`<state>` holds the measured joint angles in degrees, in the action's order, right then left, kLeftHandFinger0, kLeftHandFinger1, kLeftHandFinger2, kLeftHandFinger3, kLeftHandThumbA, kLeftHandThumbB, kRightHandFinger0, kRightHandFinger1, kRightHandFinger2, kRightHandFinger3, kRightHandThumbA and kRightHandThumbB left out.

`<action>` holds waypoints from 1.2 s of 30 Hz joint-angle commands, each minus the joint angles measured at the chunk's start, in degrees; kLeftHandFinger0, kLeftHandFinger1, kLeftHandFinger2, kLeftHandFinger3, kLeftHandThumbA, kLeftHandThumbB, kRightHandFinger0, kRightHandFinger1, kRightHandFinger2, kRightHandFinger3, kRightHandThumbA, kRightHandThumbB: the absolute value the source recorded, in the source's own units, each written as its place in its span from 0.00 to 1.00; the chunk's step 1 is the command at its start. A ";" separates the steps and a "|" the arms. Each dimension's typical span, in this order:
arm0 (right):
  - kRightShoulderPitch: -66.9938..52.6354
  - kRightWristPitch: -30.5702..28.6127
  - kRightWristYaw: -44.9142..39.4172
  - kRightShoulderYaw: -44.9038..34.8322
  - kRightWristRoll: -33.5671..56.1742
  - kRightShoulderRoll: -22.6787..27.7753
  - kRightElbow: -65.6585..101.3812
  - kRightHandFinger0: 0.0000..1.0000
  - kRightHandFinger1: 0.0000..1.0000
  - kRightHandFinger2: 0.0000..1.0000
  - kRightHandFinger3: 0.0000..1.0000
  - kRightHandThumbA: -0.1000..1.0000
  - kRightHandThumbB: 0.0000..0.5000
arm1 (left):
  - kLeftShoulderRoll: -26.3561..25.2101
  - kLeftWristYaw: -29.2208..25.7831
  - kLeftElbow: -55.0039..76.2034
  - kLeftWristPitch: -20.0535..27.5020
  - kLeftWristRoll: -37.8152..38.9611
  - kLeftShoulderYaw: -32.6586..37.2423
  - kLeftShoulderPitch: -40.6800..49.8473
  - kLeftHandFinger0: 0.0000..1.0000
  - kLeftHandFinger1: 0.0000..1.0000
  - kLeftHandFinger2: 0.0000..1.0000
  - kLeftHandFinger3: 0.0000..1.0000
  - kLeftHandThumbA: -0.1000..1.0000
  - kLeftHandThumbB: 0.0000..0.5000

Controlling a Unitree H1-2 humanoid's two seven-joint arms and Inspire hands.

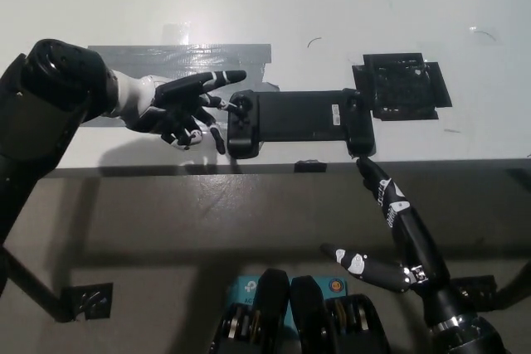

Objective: A controller is being placed at the center of the desk near the left hand and the robot uses its left hand's index finger to press a button at the left area of the controller

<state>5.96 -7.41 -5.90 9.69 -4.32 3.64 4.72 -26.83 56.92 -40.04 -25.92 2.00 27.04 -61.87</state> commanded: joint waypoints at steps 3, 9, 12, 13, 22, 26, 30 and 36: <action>1.21 -0.01 -0.32 -0.55 0.34 -0.09 1.86 1.00 1.00 1.00 1.00 0.89 0.41 | -0.64 -1.21 -0.34 -1.00 -1.65 -2.08 -2.26 0.00 0.14 0.48 1.00 1.00 0.92; 1.24 0.32 -0.42 -0.63 0.53 -0.05 1.89 1.00 1.00 1.00 1.00 0.89 0.41 | -0.71 -1.38 -0.82 -1.00 -2.33 -3.11 -2.32 0.00 0.19 0.54 1.00 1.00 0.92; 1.07 0.15 -0.37 -0.58 0.55 -0.16 1.87 1.00 1.00 1.00 1.00 0.88 0.41 | -0.69 -1.17 0.59 -1.00 -3.62 -2.67 -1.63 0.09 0.33 0.67 1.00 1.00 0.91; 1.05 0.16 -0.43 -0.57 0.63 -0.15 1.87 1.00 1.00 1.00 1.00 0.88 0.41 | -0.52 -1.15 0.79 -1.00 -3.75 -2.69 -1.39 0.12 0.37 0.70 1.00 1.00 0.89; -0.92 0.08 -0.78 0.21 0.22 -0.21 2.49 1.00 1.00 1.00 1.00 0.85 0.40 | 0.79 0.67 1.84 -1.00 -5.25 -1.78 1.18 0.03 0.25 0.56 1.00 1.00 0.92; -1.24 0.11 -0.59 -0.02 0.48 -0.44 2.72 1.00 1.00 1.00 1.00 0.84 0.41 | 1.77 0.42 1.47 -1.00 -5.93 -1.71 1.13 0.00 0.17 0.49 1.00 1.00 0.89; -1.22 0.27 -0.82 -0.04 0.71 -0.35 2.78 1.00 1.00 1.00 1.00 0.84 0.40 | 2.25 0.62 0.57 -1.00 -6.33 -1.84 0.90 0.00 0.15 0.47 1.00 1.00 0.94; -1.25 0.52 -1.06 0.03 0.86 -0.32 2.97 1.00 1.00 1.00 1.00 0.84 0.40 | 2.00 1.06 1.29 -1.00 -6.63 -2.14 0.73 0.00 0.11 0.44 1.00 1.00 0.94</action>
<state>4.51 -7.00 -6.26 9.67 -4.27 3.65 5.42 -25.82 56.92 -39.52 -25.95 -3.27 24.83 -59.14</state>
